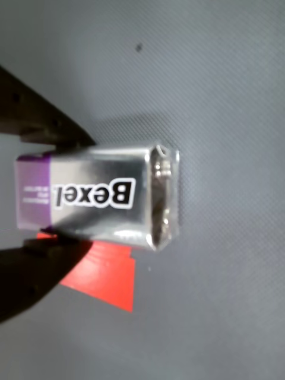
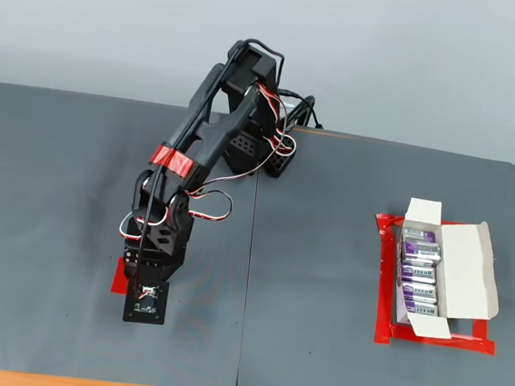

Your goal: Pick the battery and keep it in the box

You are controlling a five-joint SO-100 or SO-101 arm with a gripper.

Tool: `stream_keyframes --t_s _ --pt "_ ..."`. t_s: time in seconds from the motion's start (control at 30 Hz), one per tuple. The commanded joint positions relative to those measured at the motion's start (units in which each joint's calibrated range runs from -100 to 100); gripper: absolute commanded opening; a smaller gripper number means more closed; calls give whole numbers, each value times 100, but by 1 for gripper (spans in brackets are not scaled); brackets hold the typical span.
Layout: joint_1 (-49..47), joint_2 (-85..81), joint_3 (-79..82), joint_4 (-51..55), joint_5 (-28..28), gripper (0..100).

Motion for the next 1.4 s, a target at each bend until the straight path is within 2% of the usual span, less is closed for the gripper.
stream_keyframes --t_s 0.0,0.13,0.27,0.73,1.13,1.37 --pt "71 -143 -112 4 -1 4" --pt "71 -465 -94 22 -32 4" --pt "26 -889 -76 30 -345 4" --pt "-392 -2652 -130 256 -912 4" --pt "-1802 -3839 -1261 1645 -1512 4" --pt "-3070 -3907 -1650 1758 -1569 4"
